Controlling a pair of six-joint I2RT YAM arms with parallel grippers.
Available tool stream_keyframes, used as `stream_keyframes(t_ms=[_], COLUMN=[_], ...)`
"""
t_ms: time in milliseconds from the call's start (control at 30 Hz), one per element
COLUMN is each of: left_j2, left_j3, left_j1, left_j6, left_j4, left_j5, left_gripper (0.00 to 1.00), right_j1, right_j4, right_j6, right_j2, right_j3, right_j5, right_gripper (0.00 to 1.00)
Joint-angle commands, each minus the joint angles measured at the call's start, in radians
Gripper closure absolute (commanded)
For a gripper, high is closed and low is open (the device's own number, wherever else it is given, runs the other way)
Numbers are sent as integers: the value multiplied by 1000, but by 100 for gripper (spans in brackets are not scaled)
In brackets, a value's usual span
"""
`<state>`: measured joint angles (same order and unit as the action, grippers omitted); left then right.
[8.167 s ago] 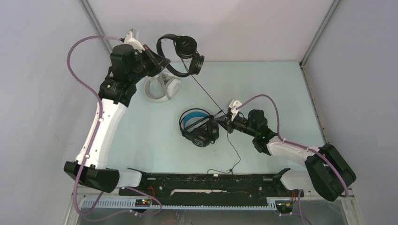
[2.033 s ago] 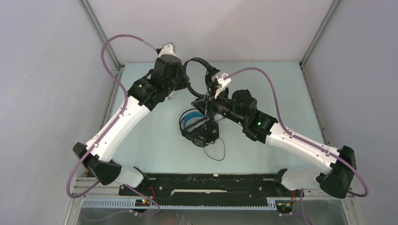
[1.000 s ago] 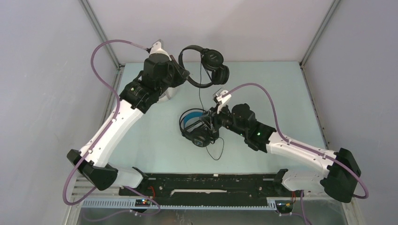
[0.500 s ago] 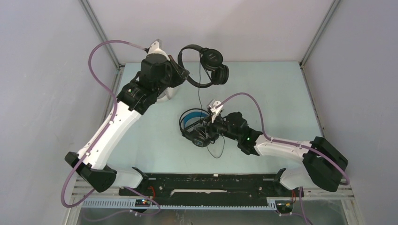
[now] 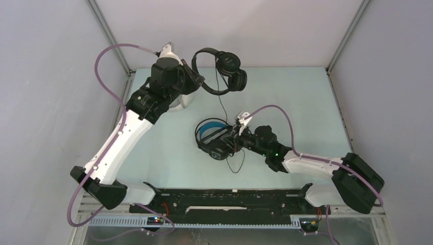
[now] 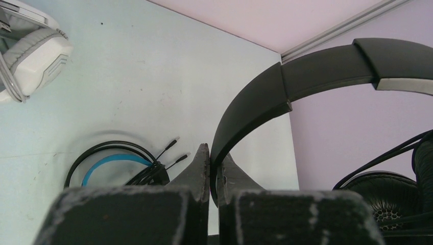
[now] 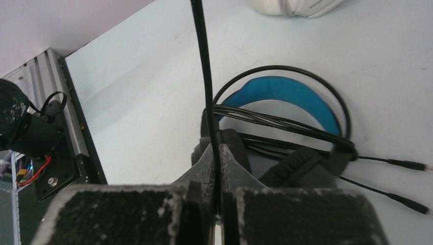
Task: Wrap the headphones
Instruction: Wrap the headphones cable around the headphones.
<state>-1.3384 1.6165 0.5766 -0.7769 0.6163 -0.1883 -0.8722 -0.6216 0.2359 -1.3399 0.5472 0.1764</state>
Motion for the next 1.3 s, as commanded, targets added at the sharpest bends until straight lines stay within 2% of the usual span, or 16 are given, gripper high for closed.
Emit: stream_keyframes(t_ms=[0,267,433,567,667,800,900,1033,1267], left_j2=[61,50,56,56,51,2,-24,-38,0], left_j3=[68,137,143,142,142,208,227,179,58], left_j1=[-30,-33,-46,-58,-66,-73,-73,-72,-62], left_j6=[19,140,157,174,242,400,499,590,771], left_j4=[-40,38,58,56,58,141,160,138,110], left_j5=[55,136,160,205,244,301,419,548,447], left_gripper=[100,100,100,100,100,100,100,100,100], right_j1=[52,207,313,353,379,431,436,441,451], right_j4=[33,147,152,152,154,178,228,315,456], right_j6=[16,22,49,66,106,190,187,183,189], right_j2=[130,276,293,306,320,330,347,361,383], right_j3=[-17,-21,-21,-21,-21,-12,13,75,180], right_j5=[-9,31,77,95,105,178,206,271,349], right_gripper=[100,100,100,100,100,100,100,100,100])
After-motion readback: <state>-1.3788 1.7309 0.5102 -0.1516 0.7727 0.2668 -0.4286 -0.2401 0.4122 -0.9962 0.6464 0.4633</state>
